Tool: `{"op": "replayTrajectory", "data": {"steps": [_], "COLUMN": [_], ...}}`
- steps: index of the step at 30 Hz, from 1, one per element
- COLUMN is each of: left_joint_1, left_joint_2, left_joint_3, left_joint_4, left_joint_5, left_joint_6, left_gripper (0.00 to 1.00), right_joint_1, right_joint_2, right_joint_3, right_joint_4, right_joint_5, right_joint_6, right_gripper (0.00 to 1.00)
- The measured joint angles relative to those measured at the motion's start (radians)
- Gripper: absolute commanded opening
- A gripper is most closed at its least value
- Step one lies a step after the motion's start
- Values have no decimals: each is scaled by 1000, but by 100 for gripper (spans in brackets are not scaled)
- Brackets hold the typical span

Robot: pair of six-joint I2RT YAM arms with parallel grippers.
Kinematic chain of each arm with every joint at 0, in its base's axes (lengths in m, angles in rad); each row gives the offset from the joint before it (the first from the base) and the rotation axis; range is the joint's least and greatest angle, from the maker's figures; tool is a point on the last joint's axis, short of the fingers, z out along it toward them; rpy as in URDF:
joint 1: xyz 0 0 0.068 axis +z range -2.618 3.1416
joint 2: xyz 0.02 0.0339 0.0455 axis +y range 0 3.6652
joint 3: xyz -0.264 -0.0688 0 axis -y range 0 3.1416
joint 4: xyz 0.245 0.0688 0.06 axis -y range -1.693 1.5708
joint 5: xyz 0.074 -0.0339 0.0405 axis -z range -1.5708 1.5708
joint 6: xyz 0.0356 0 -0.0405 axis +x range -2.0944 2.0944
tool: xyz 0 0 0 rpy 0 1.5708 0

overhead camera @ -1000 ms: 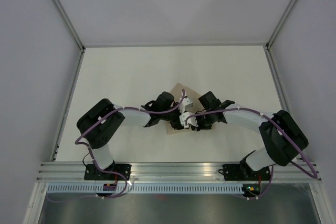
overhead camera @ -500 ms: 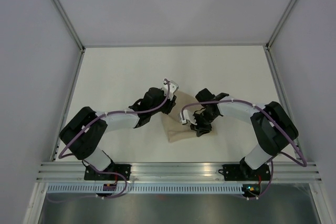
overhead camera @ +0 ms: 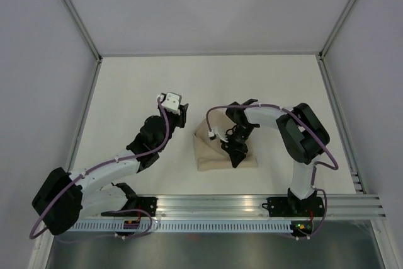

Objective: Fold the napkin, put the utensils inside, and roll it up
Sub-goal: Roll the napkin with the utensil

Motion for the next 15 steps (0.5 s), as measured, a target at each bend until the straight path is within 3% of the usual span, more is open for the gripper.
{"op": "replayTrajectory", "data": {"steps": [6, 15], "left_joint_1": [-67, -350], "left_joint_2": [-126, -72], "left_joint_3": [-78, -19], "left_joint_4": [103, 41], "left_joint_5": [-24, -5], "left_joint_6": [119, 405], "left_gripper": [43, 43], "right_joint_1": [-8, -47], "right_joint_2": [132, 251], "right_joint_3": [103, 179], "right_joint_4": [-129, -233], "right_joint_5": [-69, -141], "right_joint_6": [23, 50], "right_gripper": [6, 6]}}
